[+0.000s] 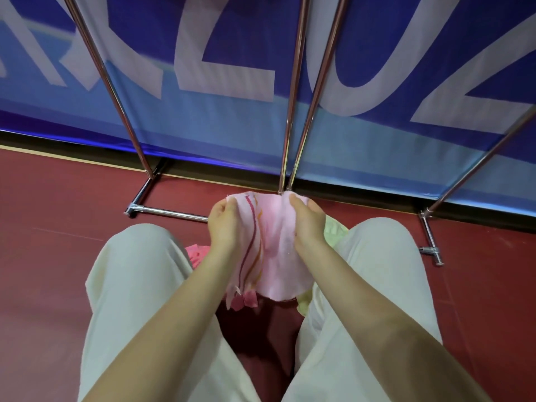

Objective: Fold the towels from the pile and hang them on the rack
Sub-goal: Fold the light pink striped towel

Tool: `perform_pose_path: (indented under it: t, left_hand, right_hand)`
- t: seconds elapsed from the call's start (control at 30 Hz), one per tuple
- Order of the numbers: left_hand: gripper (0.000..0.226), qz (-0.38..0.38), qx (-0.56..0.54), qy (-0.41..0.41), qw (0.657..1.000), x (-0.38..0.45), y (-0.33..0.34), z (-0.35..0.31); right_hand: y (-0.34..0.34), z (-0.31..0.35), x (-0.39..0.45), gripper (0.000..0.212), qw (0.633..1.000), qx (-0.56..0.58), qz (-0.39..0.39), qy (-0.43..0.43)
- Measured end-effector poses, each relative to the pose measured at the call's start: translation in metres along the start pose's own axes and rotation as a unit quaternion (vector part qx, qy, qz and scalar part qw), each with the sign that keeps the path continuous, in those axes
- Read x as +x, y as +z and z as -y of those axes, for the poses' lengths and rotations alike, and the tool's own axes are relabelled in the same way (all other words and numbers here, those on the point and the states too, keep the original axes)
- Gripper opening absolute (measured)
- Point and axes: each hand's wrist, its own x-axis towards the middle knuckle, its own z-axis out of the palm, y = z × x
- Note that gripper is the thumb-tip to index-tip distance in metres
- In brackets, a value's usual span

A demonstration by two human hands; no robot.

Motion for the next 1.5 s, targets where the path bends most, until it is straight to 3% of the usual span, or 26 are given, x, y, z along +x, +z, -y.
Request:
perform_pose_path:
  t: [0.17, 0.3, 0.47, 0.6, 0.73, 0.83, 0.93, 1.13, 1.27, 1.4, 1.5]
  left_hand:
    - [0.028, 0.049, -0.039, 0.026, 0.998, -0.015, 0.017, -0.006]
    - [0.029, 0.018, -0.06, 0.042, 0.997, -0.022, 0.019, -0.006]
    - [0.023, 0.004, -0.11, 0.044, 0.993, -0.014, 0.013, -0.02]
    - [0.024, 0.041, -0.111, 0.051, 0.992, -0.025, 0.012, -0.031]
    - [0.02, 0.078, -0.073, 0.045, 0.993, -0.033, 0.01, -0.03]
    - [0.018, 0.099, -0.029, 0.049, 0.993, -0.031, 0.007, -0.023]
    - [0.016, 0.113, -0.036, 0.026, 0.993, -0.032, 0.005, -0.018]
    - [0.028, 0.135, -0.019, 0.0, 0.991, -0.037, 0.002, -0.016]
    - [0.026, 0.141, -0.032, 0.002, 0.989, -0.037, 0.003, -0.018]
    - [0.03, 0.182, -0.025, 0.029, 0.982, -0.035, 0.002, -0.021]
    - [0.03, 0.237, -0.032, 0.029, 0.971, -0.036, 0.004, -0.026]
  right_hand:
    - [0.022, -0.002, -0.016, 0.015, 0.987, -0.126, 0.052, -0.082]
    - [0.028, 0.0, -0.029, 0.019, 0.978, -0.146, 0.091, -0.115]
    - [0.029, 0.01, -0.032, 0.027, 0.974, -0.054, 0.21, -0.068]
    - [0.021, 0.012, -0.027, 0.038, 0.953, -0.147, 0.221, -0.146]
    - [0.009, 0.017, -0.021, 0.018, 0.931, -0.216, 0.185, -0.23]
    - [0.0, 0.016, -0.013, 0.005, 0.892, -0.266, 0.172, -0.324]
    - [-0.006, 0.014, -0.01, 0.002, 0.869, -0.288, 0.179, -0.361]
    - [-0.013, 0.011, -0.014, 0.001, 0.878, -0.296, 0.188, -0.324]
    - [-0.014, 0.011, -0.012, 0.014, 0.907, -0.3, 0.189, -0.227]
    - [-0.012, 0.007, -0.007, 0.032, 0.908, -0.337, 0.176, -0.176]
    - [-0.01, 0.01, -0.008, 0.031, 0.918, -0.327, 0.143, -0.172]
